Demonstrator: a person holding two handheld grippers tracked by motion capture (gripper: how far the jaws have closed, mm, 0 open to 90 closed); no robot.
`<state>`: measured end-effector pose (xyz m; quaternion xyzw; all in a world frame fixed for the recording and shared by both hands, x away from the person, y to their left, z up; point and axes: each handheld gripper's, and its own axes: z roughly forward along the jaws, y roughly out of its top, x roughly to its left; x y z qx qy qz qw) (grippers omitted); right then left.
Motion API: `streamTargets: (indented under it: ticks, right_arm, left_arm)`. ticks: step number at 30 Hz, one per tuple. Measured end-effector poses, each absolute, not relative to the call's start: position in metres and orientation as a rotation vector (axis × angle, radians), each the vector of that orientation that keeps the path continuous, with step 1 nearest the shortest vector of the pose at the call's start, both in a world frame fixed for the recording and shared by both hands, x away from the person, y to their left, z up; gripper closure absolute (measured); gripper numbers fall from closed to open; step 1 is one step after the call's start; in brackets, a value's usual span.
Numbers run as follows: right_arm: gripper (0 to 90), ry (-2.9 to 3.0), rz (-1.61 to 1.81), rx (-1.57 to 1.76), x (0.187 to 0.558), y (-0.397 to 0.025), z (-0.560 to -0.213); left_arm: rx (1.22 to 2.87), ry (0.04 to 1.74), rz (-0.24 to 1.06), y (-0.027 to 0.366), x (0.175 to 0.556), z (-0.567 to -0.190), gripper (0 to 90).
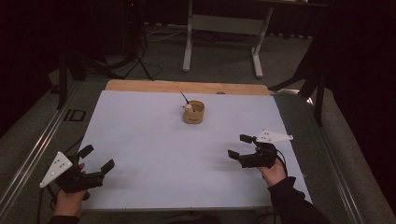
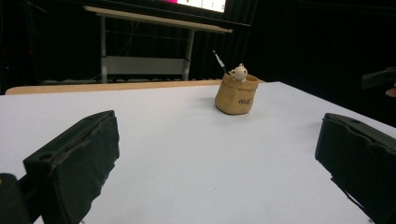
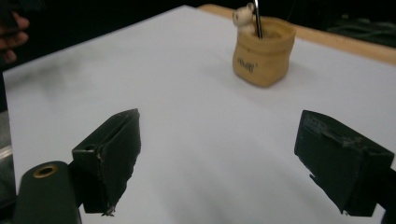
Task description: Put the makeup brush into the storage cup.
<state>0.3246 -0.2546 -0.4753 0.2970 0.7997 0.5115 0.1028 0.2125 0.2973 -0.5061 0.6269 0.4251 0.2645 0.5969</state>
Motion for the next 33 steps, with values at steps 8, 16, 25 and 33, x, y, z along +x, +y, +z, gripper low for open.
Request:
streamTargets:
  ticks: [8,16,25,33]
  right_arm:
    - [14.4,2.399,1.522,0.865,0.323,-0.262,-0.493]
    - [14.4,2.410,1.562,0.846,0.323,-0.266,-0.504]
    - [14.4,2.424,1.527,0.849,0.325,-0.267,-0.511]
    - [14.4,2.403,1.536,0.863,0.326,-0.268,-0.514]
  left_arm:
    - [1.467,0.976,0.598,0.295,0.214,-0.507,0.4]
    - [1.491,0.960,0.564,0.292,0.215,-0.508,0.4]
    - [1.514,0.948,0.529,0.289,0.217,-0.510,0.4]
    - [1.525,0.947,0.514,0.289,0.218,-0.512,0.4]
